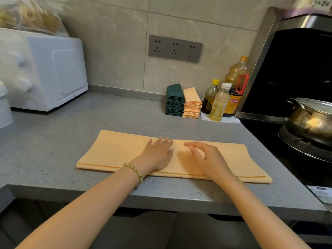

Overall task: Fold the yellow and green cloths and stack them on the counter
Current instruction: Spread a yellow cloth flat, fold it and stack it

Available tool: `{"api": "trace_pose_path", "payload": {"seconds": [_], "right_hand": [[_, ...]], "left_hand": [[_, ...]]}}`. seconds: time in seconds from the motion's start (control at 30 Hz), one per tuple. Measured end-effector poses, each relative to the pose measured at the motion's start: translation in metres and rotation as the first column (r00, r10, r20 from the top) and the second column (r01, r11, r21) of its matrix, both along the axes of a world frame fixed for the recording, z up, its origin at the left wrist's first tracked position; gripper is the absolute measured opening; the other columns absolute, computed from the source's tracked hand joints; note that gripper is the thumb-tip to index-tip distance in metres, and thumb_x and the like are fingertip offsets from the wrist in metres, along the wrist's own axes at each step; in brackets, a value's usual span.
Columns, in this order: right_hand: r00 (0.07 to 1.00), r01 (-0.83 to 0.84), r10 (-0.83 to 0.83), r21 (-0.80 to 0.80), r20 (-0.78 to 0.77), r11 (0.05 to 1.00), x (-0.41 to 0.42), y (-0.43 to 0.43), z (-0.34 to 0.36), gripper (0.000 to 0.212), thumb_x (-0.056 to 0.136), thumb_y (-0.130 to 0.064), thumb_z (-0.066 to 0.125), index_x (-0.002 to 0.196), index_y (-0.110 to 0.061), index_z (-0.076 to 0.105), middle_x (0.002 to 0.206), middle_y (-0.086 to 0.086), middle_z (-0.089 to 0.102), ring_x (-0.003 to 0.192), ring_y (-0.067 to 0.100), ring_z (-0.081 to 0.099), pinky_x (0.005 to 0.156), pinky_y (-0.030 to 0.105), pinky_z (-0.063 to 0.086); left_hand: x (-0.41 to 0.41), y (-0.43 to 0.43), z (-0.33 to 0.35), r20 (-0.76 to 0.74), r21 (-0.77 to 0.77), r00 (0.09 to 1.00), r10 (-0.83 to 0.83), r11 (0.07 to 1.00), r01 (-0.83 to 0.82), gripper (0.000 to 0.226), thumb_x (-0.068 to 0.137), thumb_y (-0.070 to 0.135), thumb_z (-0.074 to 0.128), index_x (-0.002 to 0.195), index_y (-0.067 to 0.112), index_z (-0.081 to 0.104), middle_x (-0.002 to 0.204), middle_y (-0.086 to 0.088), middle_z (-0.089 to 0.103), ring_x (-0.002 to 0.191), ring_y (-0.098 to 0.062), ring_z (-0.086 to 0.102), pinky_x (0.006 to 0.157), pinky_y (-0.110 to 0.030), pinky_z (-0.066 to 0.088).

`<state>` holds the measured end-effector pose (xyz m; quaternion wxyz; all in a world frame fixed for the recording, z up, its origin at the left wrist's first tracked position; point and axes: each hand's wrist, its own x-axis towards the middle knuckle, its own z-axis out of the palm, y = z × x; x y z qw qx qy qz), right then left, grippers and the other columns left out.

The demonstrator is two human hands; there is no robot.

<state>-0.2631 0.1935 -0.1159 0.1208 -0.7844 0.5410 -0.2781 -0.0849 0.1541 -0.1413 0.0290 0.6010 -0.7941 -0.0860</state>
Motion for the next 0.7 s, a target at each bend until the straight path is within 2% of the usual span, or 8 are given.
{"api": "trace_pose_path", "payload": {"seconds": [0.1, 0.2, 0.33, 0.47, 0.7], "right_hand": [[0.988, 0.001, 0.017, 0.121, -0.155, 0.993, 0.031, -0.031, -0.002, 0.045, 0.103, -0.024, 0.031, 0.147, -0.016, 0.029, 0.154, 0.001, 0.028, 0.143, 0.015, 0.022, 0.114, 0.028, 0.017], [0.961, -0.005, 0.053, 0.174, -0.273, 0.985, 0.052, -0.047, -0.017, 0.05, 0.103, -0.02, 0.026, 0.151, -0.014, 0.014, 0.159, 0.002, 0.011, 0.146, 0.015, 0.006, 0.12, 0.033, 0.004], [0.939, 0.015, 0.047, 0.177, -0.341, 0.984, 0.049, -0.052, -0.034, 0.05, 0.103, -0.026, 0.022, 0.151, -0.016, 0.011, 0.159, 0.0, 0.009, 0.146, 0.014, 0.005, 0.12, 0.036, 0.006], [0.908, 0.032, 0.05, 0.187, -0.415, 0.982, 0.04, -0.056, -0.037, 0.052, 0.103, -0.035, 0.014, 0.152, -0.021, 0.006, 0.159, -0.005, 0.0, 0.146, 0.011, -0.002, 0.119, 0.038, 0.001], [0.887, 0.105, -0.001, 0.2, -0.461, 0.974, 0.0, -0.057, -0.034, 0.06, 0.097, -0.056, 0.014, 0.151, -0.032, 0.001, 0.159, -0.007, -0.005, 0.146, 0.015, -0.006, 0.118, 0.043, -0.001]], "left_hand": [[-0.003, 0.001, -0.006, -0.064, -0.013, 0.998, 0.023, 1.0, -0.024, 0.05, 0.104, 0.033, 0.017, 0.153, 0.021, 0.013, 0.161, 0.003, 0.004, 0.148, -0.018, 0.0, 0.119, -0.045, 0.0], [-0.004, 0.002, -0.012, -0.105, -0.064, 0.994, 0.037, 0.997, -0.044, 0.05, 0.104, 0.033, 0.015, 0.153, 0.022, 0.011, 0.161, 0.005, 0.005, 0.148, -0.016, 0.001, 0.119, -0.044, -0.001], [-0.004, 0.005, -0.011, -0.095, -0.064, 0.995, 0.043, 0.997, -0.049, 0.051, 0.104, 0.033, 0.016, 0.153, 0.021, 0.007, 0.161, 0.005, 0.002, 0.148, -0.015, -0.002, 0.119, -0.042, -0.003], [-0.004, 0.004, -0.012, -0.061, -0.06, 0.996, 0.059, 0.996, -0.063, 0.054, 0.103, 0.037, 0.016, 0.153, 0.018, 0.005, 0.161, 0.004, 0.001, 0.148, -0.015, -0.003, 0.119, -0.042, -0.004], [-0.002, 0.002, -0.014, -0.02, -0.038, 0.998, 0.061, 0.997, -0.062, 0.072, 0.096, 0.06, 0.018, 0.154, 0.019, 0.002, 0.161, 0.005, -0.003, 0.147, -0.014, -0.007, 0.119, -0.043, -0.005]]}}
